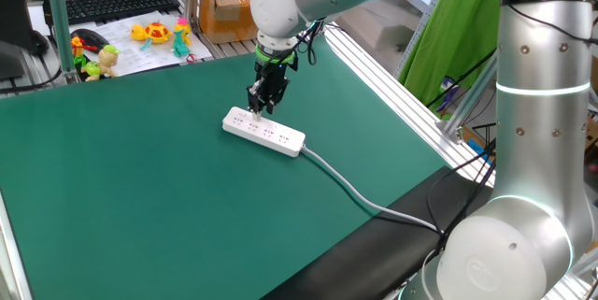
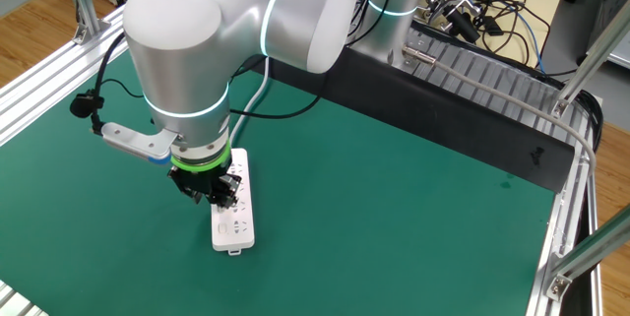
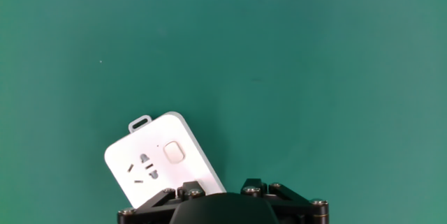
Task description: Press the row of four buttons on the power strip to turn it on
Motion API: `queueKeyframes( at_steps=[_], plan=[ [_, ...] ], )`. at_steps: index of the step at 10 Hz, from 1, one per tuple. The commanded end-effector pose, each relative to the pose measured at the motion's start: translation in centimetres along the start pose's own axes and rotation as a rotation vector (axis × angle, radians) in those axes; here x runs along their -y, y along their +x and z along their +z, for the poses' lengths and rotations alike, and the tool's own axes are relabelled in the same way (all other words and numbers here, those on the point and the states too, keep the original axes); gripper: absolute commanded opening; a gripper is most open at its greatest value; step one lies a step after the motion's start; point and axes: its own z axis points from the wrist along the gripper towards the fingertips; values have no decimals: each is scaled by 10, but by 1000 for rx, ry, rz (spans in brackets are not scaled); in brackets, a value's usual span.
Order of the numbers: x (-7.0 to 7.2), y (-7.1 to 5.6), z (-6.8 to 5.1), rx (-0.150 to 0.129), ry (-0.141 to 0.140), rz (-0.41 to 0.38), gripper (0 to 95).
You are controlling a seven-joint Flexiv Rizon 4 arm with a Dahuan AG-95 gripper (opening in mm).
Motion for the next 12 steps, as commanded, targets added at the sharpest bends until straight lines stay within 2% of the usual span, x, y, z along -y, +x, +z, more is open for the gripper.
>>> queueKeyframes(
  at_steps=[1,6,9,12],
  plan=[
    [2,-1,4,9,4,-23,380],
    [1,-3,7,4,11,-37,380],
    [5,-6,15,5,7,-41,380],
    [3,-4,18,4,6,-36,380]
  ],
)
